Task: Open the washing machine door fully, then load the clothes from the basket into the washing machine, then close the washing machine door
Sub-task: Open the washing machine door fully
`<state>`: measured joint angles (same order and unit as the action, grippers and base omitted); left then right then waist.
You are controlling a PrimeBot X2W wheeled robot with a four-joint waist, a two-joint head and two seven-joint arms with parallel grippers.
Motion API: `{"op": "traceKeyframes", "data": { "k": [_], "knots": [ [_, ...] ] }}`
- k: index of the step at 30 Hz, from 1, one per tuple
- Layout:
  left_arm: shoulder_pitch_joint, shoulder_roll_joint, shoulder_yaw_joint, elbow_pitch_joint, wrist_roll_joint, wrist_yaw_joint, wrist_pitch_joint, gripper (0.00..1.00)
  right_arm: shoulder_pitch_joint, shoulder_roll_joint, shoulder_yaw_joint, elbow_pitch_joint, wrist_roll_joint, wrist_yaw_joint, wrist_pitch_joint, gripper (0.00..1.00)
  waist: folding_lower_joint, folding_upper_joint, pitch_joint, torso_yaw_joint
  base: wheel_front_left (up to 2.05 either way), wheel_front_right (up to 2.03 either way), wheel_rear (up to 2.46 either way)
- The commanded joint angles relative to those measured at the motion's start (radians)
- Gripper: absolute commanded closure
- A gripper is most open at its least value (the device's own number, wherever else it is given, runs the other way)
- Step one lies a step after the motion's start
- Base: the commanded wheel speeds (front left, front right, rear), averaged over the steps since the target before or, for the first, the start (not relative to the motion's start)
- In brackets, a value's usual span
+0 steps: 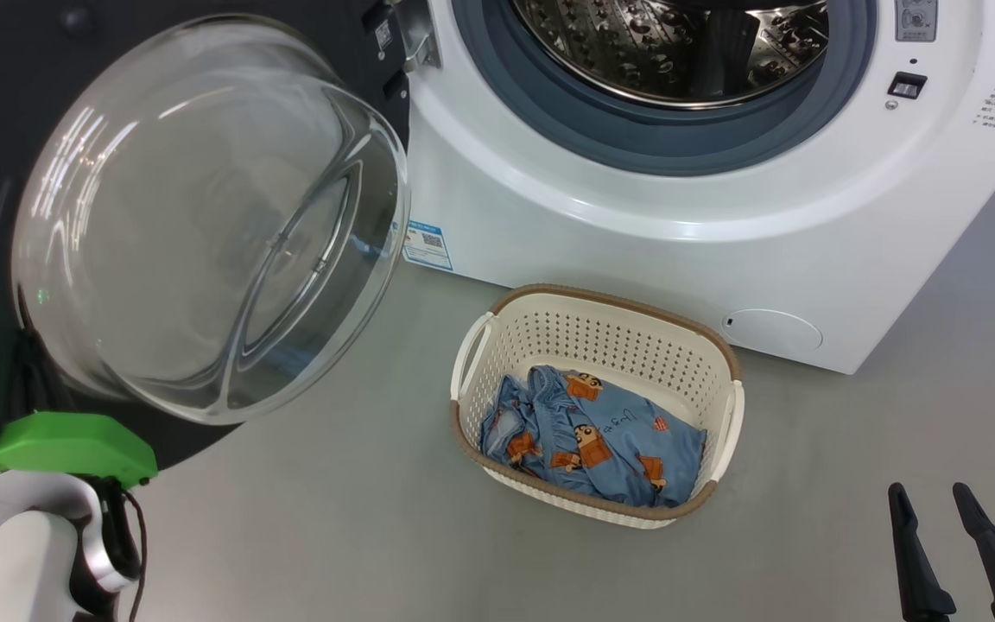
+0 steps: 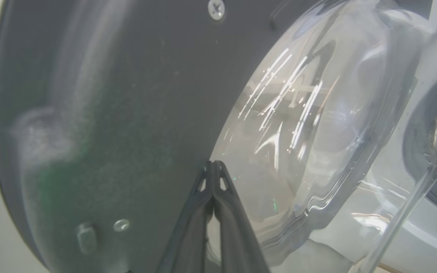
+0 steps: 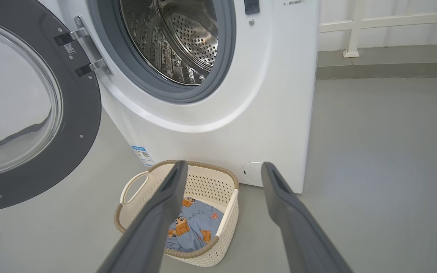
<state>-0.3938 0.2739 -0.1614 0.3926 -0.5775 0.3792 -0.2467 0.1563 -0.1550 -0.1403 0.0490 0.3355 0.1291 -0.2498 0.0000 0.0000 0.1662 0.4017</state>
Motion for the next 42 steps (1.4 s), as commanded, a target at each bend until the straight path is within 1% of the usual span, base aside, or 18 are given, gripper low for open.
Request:
{"op": "traceKeyframes", "data": {
  "k": [1,9,15,20,25,28,29,30,31,32,34,35,39,42],
  "knots": [
    [-0.046,0.050,0.053,-0.004,0.005,0.001,-0.009,1.00,-0.025,-0.018,0.023,-0.019,-0.018,0.002,-0.012,0.00,0.0000,0.0000,-0.002,-0.001,0.00,0.00,0.00],
    [-0.049,0.041,0.056,-0.001,0.016,-0.006,-0.012,1.00,-0.025,-0.015,0.022,-0.014,-0.015,0.002,-0.012,0.00,0.0000,0.0000,-0.011,0.003,0.00,0.00,0.00],
    [-0.028,0.031,0.047,-0.058,0.023,-0.012,-0.013,1.00,-0.022,-0.010,0.022,-0.009,-0.013,0.002,-0.012,0.00,0.0000,0.0000,-0.029,0.008,0.00,0.00,0.00],
    [0.015,0.023,0.024,-0.175,0.030,-0.005,-0.001,1.00,-0.011,-0.003,0.016,-0.007,-0.010,0.002,-0.012,0.00,0.0000,0.0000,-0.056,0.017,0.00,0.00,0.00],
    [0.064,0.033,-0.002,-0.332,0.048,0.013,0.031,1.00,-0.003,0.004,0.015,-0.015,-0.009,0.002,-0.012,0.00,0.0000,0.0000,-0.078,0.021,0.00,0.00,0.00],
    [0.086,0.037,-0.028,-0.435,0.057,0.010,0.049,1.00,-0.004,0.006,0.014,-0.021,-0.011,0.002,-0.012,0.00,0.0000,0.0000,-0.086,0.018,0.00,0.00,0.00],
    [0.092,0.038,-0.039,-0.466,0.061,0.007,0.055,0.98,-0.005,0.006,0.016,-0.021,-0.011,0.002,-0.012,0.00,0.0000,0.0000,-0.090,0.015,0.00,0.00,0.00],
    [0.098,0.039,-0.049,-0.495,0.064,0.004,0.060,0.71,-0.005,0.006,0.018,-0.020,-0.011,0.002,-0.012,0.00,0.0000,0.0000,-0.095,0.011,0.00,0.00,0.00],
    [0.105,0.038,-0.060,-0.522,0.065,0.000,0.066,0.51,-0.005,0.006,0.021,-0.021,-0.011,0.002,-0.012,0.00,0.0000,0.0000,-0.099,0.005,0.00,0.00,0.00],
    [0.111,0.037,-0.071,-0.547,0.063,-0.006,0.073,0.39,-0.005,0.006,0.024,-0.022,-0.011,0.002,-0.012,0.00,0.0000,0.0000,-0.102,-0.002,0.00,0.00,0.00],
    [0.125,0.038,-0.088,-0.585,0.063,-0.010,0.085,0.04,-0.007,0.005,0.027,-0.027,-0.013,0.002,-0.012,0.00,0.0000,0.0000,-0.104,-0.018,0.00,0.00,0.00],
    [0.130,0.037,-0.097,-0.602,0.060,-0.017,0.088,0.00,-0.008,0.004,0.028,-0.029,-0.015,0.002,-0.012,0.00,0.0000,0.0000,-0.106,-0.028,0.00,0.00,0.00],
    [0.156,0.029,-0.126,-0.642,0.039,-0.043,0.096,0.00,-0.016,-0.004,0.030,-0.041,-0.021,0.002,-0.012,0.00,0.0000,0.0000,-0.109,-0.076,0.00,0.00,0.00],
    [0.176,0.037,-0.141,-0.633,0.033,-0.063,0.095,0.00,-0.020,-0.010,0.034,-0.050,-0.027,0.002,-0.012,0.00,0.0000,0.0000,-0.112,-0.121,0.00,0.00,0.00]
  ]
}}
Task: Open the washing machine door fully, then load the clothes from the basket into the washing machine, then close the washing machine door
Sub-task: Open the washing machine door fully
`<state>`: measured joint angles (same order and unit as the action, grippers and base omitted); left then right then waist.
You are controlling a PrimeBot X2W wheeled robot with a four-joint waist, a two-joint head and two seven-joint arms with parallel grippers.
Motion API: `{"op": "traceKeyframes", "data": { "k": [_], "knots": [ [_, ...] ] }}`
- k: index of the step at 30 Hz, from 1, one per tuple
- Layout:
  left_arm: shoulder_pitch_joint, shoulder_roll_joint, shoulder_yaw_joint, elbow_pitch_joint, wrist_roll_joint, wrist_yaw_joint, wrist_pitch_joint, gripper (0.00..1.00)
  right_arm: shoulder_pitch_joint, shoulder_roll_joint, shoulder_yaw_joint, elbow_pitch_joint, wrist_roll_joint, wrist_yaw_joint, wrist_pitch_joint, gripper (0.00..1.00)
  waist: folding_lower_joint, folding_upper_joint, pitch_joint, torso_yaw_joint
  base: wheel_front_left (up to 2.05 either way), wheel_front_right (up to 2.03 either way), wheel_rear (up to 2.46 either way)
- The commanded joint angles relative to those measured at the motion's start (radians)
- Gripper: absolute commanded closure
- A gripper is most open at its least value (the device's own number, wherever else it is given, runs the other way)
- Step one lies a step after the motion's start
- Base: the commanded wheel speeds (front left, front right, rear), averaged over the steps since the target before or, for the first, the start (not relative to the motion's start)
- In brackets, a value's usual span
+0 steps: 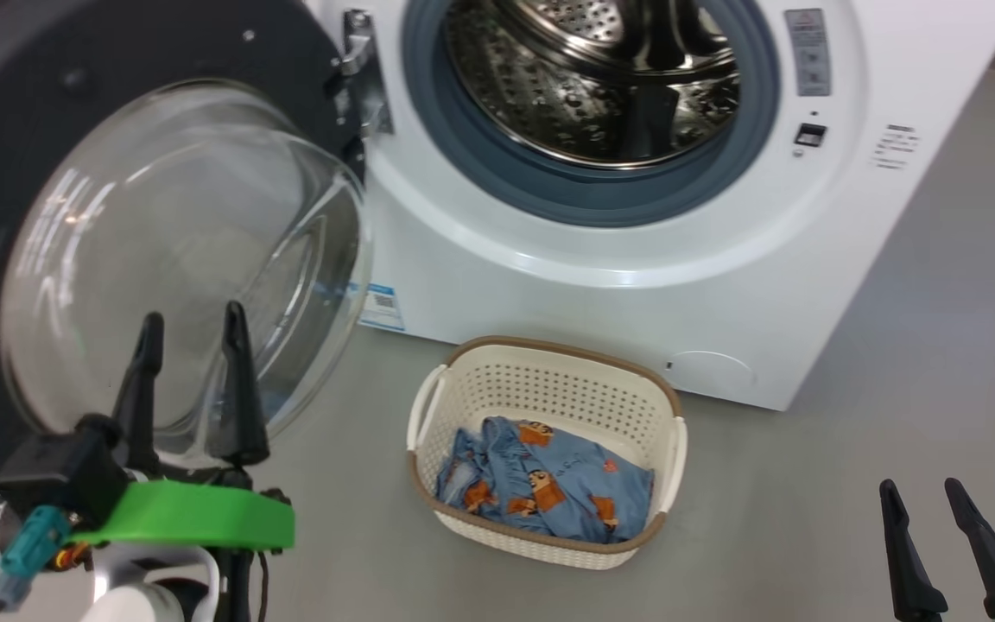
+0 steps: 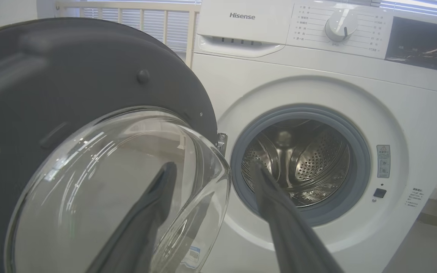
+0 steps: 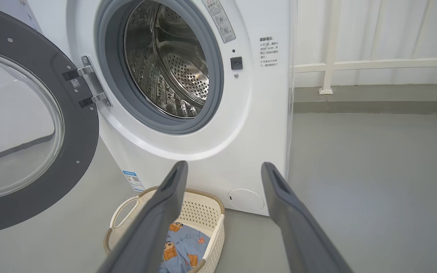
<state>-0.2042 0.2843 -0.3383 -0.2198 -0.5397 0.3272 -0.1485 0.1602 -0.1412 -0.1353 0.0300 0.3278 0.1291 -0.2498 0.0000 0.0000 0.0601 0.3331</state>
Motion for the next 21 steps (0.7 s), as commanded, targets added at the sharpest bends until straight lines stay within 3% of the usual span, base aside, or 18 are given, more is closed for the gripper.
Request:
{"op": "traceKeyframes", "data": {
  "k": [1,12,21],
  "knots": [
    [-0.006,0.032,0.033,-0.012,-0.005,-0.019,-0.006,0.00,-0.025,-0.025,0.031,-0.036,-0.022,0.002,-0.012,0.00,0.0000,0.0000,-0.007,-0.069,0.00,0.00,0.00],
    [0.085,0.037,0.015,0.066,-0.019,-0.082,-0.076,0.00,-0.028,-0.025,0.049,-0.061,-0.031,0.002,-0.012,0.00,0.0000,0.0000,-0.004,-0.240,0.00,0.00,0.00],
    [0.164,0.029,0.062,0.113,0.056,-0.137,-0.112,0.00,-0.033,-0.034,0.076,-0.072,-0.072,0.002,-0.012,0.00,0.0000,0.0000,0.003,-0.349,0.00,0.00,0.00]
  ]
}}
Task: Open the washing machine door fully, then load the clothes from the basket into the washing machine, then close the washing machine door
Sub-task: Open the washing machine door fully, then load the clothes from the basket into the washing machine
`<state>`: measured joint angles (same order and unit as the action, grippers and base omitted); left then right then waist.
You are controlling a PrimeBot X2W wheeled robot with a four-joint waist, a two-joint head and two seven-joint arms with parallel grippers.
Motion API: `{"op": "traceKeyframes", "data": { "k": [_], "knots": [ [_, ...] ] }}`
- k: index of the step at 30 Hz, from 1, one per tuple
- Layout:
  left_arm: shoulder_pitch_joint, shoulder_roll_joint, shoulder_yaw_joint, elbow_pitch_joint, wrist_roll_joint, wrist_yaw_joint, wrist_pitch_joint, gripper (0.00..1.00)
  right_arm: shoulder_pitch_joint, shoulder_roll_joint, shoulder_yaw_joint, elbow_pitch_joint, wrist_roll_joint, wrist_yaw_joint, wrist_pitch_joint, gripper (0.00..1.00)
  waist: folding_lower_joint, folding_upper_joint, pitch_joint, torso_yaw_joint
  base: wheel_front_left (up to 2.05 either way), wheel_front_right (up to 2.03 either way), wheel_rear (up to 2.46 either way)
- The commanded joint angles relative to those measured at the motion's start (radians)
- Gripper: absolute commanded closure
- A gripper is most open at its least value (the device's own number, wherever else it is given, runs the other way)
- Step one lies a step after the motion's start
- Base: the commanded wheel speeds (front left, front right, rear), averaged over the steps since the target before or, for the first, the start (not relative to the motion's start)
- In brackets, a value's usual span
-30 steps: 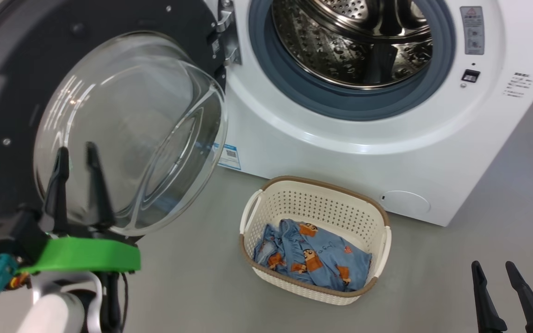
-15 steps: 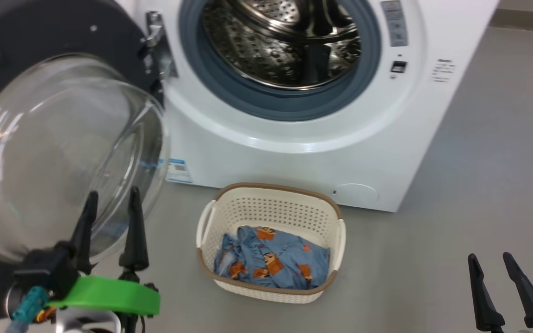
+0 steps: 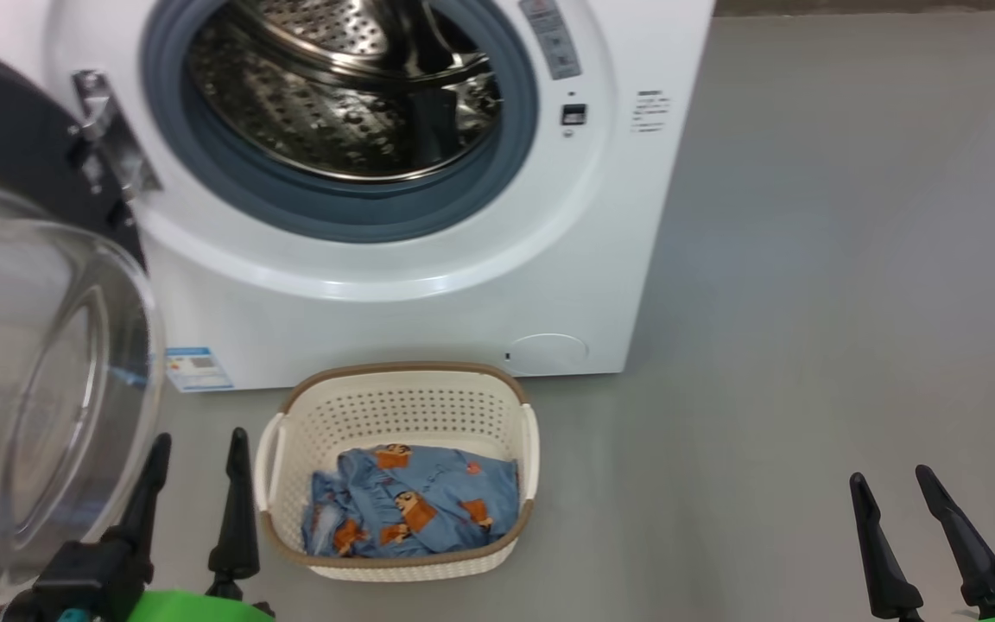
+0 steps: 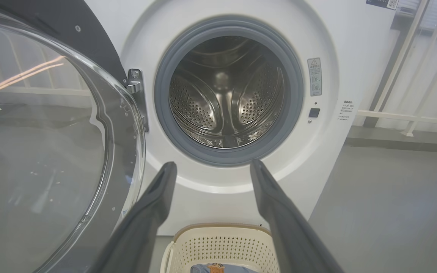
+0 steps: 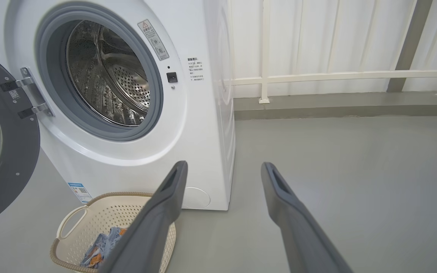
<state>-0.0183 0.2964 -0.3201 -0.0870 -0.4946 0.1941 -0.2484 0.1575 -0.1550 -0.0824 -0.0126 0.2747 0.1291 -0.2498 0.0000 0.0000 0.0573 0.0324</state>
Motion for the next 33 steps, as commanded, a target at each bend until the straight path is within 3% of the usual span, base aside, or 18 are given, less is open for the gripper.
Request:
{"op": "traceKeyframes", "data": {
  "k": [1,10,21,33],
  "knots": [
    [-0.014,0.013,0.058,-0.021,0.029,-0.006,-0.013,0.00,-0.031,-0.020,0.025,-0.031,-0.024,0.002,-0.012,0.00,0.0000,0.0000,0.008,-0.057,0.00,0.00,0.00],
    [0.063,-0.071,0.182,-0.002,0.151,-0.096,-0.013,0.00,-0.033,-0.011,0.024,-0.034,-0.052,0.002,-0.012,0.00,0.0000,0.0000,0.006,-0.098,0.00,0.00,0.00],
    [0.143,-0.194,0.312,0.024,0.238,-0.214,-0.013,0.00,-0.024,-0.014,0.021,-0.029,-0.060,0.002,-0.012,0.00,0.0000,0.0000,-0.015,-0.085,0.00,0.00,0.00],
    [0.166,-0.240,0.356,0.045,0.255,-0.254,-0.013,0.00,-0.029,-0.029,0.038,-0.004,-0.057,0.002,-0.012,0.00,0.0000,0.0000,-0.042,-0.032,0.00,0.00,0.00]
  ]
}}
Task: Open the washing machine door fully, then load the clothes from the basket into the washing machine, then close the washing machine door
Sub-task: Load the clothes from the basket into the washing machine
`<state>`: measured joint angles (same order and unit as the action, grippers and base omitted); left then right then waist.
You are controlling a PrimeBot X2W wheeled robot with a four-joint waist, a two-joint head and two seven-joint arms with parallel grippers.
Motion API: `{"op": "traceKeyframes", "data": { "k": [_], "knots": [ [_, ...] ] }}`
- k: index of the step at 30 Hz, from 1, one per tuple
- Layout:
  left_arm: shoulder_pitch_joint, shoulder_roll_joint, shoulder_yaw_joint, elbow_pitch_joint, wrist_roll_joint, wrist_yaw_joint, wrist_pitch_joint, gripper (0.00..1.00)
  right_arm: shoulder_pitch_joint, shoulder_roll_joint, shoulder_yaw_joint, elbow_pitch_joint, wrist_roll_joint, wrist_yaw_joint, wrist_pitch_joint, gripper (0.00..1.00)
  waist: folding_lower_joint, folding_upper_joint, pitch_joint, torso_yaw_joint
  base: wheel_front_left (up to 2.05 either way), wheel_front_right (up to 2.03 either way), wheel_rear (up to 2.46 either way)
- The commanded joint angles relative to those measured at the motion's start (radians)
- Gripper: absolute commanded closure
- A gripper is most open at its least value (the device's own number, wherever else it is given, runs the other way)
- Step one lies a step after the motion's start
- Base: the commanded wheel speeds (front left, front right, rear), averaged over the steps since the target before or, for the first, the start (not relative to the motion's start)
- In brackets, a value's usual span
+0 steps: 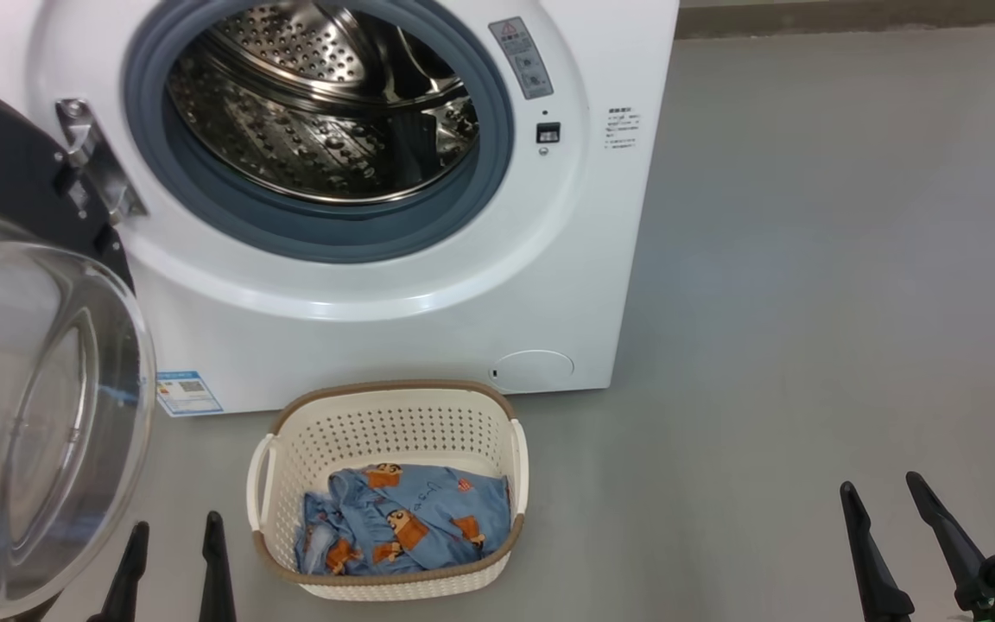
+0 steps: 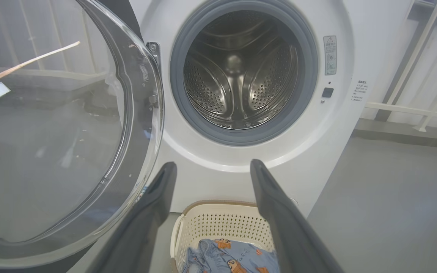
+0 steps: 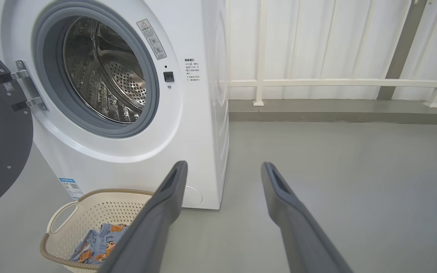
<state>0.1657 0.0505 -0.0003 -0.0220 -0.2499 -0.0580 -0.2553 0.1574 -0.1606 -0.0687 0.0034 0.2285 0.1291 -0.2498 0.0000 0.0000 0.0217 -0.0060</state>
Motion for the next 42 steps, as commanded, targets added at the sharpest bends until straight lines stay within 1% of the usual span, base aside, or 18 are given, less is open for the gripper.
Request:
{"op": "traceKeyframes", "data": {
  "k": [1,8,16,29,42],
  "knots": [
    [-0.016,0.005,0.038,-0.019,0.009,-0.003,-0.006,0.00,-0.029,-0.025,0.027,-0.019,-0.009,0.002,-0.012,0.00,0.0000,0.0000,-0.009,0.011,0.00,0.00,0.00],
    [-0.009,0.000,0.042,-0.014,0.005,-0.001,-0.006,0.00,-0.030,-0.029,0.035,-0.012,-0.002,0.002,-0.012,0.00,0.0000,0.0000,-0.019,0.038,0.00,0.00,0.00],
    [-0.002,0.000,0.033,-0.009,-0.009,0.010,-0.006,0.00,-0.034,-0.039,0.041,-0.002,0.008,0.002,-0.012,0.00,0.0000,0.0000,-0.032,0.059,0.00,0.00,0.00],
    [0.009,0.000,0.027,0.010,-0.006,0.001,-0.006,0.00,-0.030,-0.041,0.051,-0.003,0.012,0.002,-0.012,0.00,0.0000,0.0000,-0.035,0.059,0.05,-0.05,0.00],
    [0.010,0.000,0.038,0.012,-0.005,-0.007,-0.006,0.00,-0.026,-0.031,0.047,-0.012,0.005,0.002,-0.012,0.00,0.0000,0.0000,-0.027,0.051,1.04,-1.04,0.00]
  ]
}}
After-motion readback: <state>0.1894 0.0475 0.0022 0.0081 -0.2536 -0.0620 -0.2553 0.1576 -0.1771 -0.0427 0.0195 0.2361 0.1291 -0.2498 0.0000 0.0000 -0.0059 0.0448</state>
